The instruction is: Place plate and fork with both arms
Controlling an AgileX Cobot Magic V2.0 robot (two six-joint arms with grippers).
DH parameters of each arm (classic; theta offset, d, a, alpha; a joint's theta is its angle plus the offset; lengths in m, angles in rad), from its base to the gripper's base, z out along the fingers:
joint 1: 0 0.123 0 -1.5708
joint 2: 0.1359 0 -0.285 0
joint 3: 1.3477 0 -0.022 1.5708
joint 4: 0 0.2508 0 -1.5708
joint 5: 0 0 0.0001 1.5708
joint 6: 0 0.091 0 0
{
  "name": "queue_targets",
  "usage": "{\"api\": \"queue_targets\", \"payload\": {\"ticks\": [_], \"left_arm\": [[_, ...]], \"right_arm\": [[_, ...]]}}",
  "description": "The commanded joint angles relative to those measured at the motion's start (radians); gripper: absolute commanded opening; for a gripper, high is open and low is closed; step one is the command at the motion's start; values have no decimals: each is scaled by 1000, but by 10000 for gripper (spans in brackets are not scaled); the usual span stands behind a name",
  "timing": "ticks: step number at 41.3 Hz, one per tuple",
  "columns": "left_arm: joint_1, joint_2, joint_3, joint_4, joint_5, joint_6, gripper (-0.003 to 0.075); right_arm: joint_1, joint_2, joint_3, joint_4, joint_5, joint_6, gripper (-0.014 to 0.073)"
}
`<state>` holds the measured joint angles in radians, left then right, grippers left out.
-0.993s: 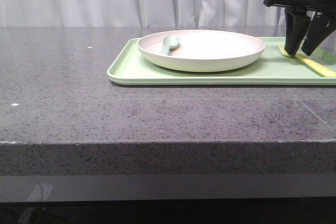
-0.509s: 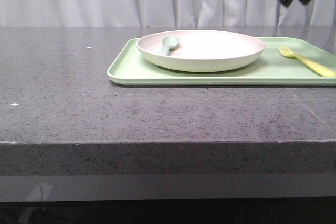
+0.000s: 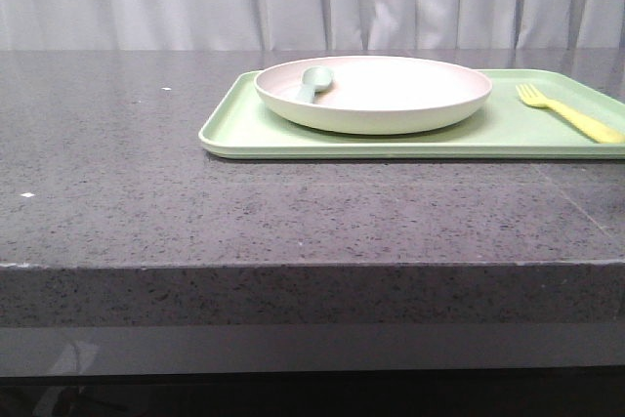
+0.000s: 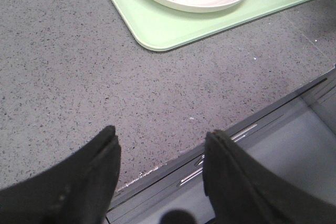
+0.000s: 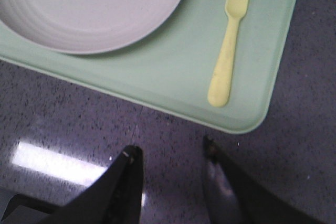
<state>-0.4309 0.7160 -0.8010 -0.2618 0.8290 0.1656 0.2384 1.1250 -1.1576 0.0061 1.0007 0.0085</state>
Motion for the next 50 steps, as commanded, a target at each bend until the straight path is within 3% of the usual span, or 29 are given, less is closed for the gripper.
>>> {"api": "queue_targets", "payload": {"ticks": [1, 20, 25, 32, 43, 50], "left_arm": [[3, -1, -25, -23, -63, 3, 367], [3, -1, -25, -21, -86, 3, 367], [3, -1, -27, 73, -88, -37, 362], [3, -1, -36, 367, -89, -303, 284], [3, -1, -36, 363, -87, -304, 165], [3, -1, -28, 361, -89, -290, -17]], "right_arm": [[-1, -140, 54, -15, -44, -16, 309], [-1, -609, 272, -14, 61, 50, 309], [-1, -682, 286, -14, 61, 53, 309], [-1, -720, 287, -15, 60, 53, 309], [-1, -720, 287, -15, 53, 53, 301], [-1, -720, 298, -15, 45, 53, 83]]}}
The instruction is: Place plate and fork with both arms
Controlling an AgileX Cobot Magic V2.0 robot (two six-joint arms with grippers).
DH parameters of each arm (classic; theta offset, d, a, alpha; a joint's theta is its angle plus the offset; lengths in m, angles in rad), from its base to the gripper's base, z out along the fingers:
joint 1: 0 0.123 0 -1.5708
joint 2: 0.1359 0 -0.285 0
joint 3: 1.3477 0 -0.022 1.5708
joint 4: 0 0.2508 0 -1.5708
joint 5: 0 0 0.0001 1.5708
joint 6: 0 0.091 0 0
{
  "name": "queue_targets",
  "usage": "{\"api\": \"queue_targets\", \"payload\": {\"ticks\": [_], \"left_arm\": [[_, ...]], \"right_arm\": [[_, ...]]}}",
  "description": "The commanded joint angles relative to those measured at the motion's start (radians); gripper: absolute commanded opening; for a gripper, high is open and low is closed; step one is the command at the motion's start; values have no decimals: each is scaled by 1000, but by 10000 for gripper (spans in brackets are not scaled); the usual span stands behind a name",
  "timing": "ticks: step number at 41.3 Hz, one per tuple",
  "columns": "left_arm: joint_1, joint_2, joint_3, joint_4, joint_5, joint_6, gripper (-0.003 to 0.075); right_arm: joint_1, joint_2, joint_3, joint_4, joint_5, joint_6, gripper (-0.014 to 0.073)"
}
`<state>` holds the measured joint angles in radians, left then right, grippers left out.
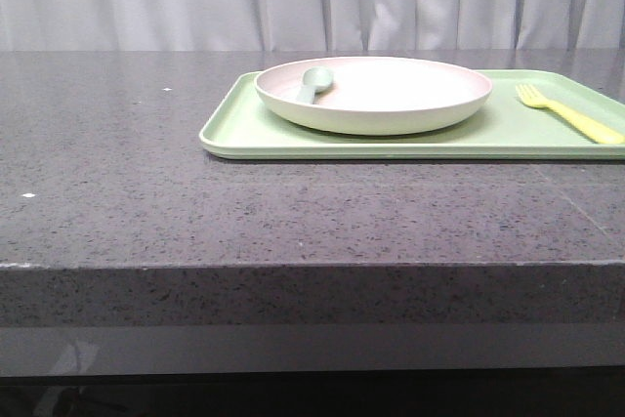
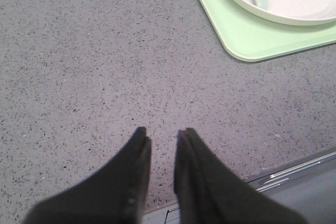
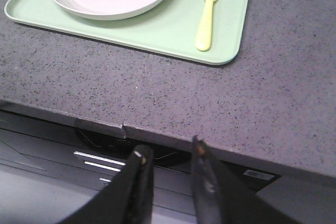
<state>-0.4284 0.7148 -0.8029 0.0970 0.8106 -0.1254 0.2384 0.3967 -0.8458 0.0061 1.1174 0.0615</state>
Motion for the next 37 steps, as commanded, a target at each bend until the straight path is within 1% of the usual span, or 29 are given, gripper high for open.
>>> {"api": "queue_targets", "payload": {"ticks": [1, 2, 5, 12, 37], "left_arm": [[0, 0, -24, 3, -71, 9, -18], [0, 0, -22, 3, -71, 15, -20], [0, 0, -20, -1, -69, 36, -20], [0, 0, -20, -78, -71, 119, -20], [-2, -15, -18, -86, -76, 119, -20]], "right_arm": [[-1, 9, -11, -15, -73, 0, 49], [-1, 9, -6, -15, -76, 0, 5], [-1, 9, 9, -15, -78, 0, -91], [-1, 9, 23, -15, -112, 0, -88], [-1, 9, 23, -15, -124, 0, -88]]}}
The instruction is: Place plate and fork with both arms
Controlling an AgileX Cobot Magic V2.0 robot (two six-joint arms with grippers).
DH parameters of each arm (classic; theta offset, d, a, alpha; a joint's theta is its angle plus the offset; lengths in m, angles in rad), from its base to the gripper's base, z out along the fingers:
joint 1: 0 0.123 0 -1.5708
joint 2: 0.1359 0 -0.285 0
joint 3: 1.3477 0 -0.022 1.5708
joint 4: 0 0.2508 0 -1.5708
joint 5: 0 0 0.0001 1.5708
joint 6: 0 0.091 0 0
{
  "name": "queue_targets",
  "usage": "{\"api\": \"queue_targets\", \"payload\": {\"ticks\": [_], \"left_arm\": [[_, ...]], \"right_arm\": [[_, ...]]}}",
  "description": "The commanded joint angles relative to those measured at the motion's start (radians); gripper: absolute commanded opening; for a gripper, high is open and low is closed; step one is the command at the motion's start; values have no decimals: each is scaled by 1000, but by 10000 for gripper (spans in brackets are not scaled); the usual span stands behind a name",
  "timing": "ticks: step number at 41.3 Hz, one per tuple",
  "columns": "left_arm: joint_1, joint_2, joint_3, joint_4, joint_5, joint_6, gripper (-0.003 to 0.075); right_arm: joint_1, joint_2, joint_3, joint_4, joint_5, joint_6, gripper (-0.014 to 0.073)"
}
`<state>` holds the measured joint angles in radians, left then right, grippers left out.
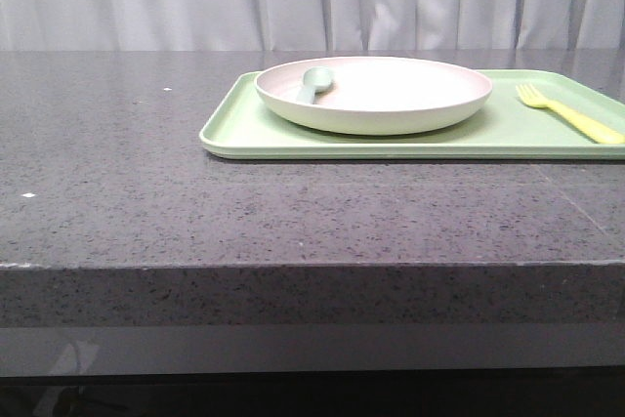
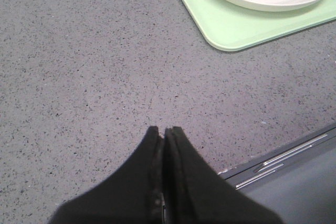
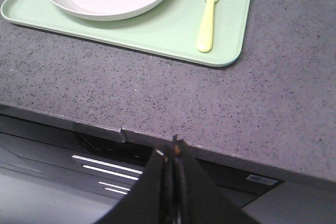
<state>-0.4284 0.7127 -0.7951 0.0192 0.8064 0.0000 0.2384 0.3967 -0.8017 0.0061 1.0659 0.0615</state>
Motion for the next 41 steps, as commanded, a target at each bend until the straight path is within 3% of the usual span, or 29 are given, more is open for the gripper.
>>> {"api": "queue_targets", "payload": {"ticks": [1, 9, 23, 29, 41], "left_arm": [[-2, -14, -21, -8, -73, -7, -20], [83, -130, 108, 0, -203, -7, -20], [288, -528, 580, -47, -725, -7, -20], [317, -651, 714, -75, -799, -7, -20], [321, -741, 808, -76, -830, -7, -20]], "right_arm": [[-1, 9, -21, -15, -73, 0, -88], [-1, 9, -21, -15, -73, 0, -88], [-1, 9, -21, -15, -73, 0, -88], [-1, 9, -21, -15, -73, 0, -88], [-1, 9, -21, -15, -73, 0, -88]]}}
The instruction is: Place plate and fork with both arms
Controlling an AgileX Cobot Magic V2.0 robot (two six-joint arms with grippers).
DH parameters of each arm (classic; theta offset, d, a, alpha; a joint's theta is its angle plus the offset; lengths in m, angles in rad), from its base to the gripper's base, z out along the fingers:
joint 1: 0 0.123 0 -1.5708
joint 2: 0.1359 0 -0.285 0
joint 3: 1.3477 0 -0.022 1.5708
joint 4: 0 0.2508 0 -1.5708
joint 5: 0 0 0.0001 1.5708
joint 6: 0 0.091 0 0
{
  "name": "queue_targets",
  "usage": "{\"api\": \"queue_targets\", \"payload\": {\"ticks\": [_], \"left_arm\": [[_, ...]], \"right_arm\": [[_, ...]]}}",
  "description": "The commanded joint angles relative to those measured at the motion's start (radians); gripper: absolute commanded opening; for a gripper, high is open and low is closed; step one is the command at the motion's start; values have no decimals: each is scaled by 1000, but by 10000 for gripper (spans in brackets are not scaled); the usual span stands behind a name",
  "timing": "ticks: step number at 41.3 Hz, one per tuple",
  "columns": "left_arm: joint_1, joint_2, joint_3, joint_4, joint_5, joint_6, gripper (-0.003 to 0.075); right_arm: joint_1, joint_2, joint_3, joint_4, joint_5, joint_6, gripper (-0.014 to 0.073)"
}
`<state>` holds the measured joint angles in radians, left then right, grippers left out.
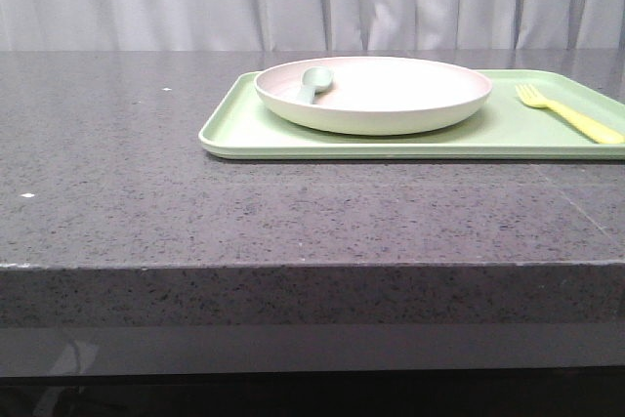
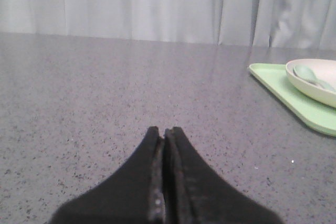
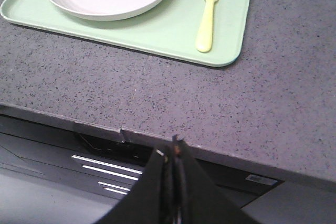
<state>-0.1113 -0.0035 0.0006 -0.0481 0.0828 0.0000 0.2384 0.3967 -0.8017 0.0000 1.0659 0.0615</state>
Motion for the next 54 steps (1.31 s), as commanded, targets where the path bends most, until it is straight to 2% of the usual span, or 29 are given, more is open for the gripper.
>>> {"api": "queue_targets", "payload": {"ticks": [1, 11, 54], "left_arm": [[6, -27, 12, -9, -98, -7, -20], [57, -25, 12, -9, -120, -7, -20], [62, -25, 12, -9, -120, -7, -20]], "right_arm": [[-1, 9, -21, -9, -73, 0, -88], [-1, 9, -21, -9, -72, 0, -88], [-1, 7, -20, -9, -78, 0, -88]]}}
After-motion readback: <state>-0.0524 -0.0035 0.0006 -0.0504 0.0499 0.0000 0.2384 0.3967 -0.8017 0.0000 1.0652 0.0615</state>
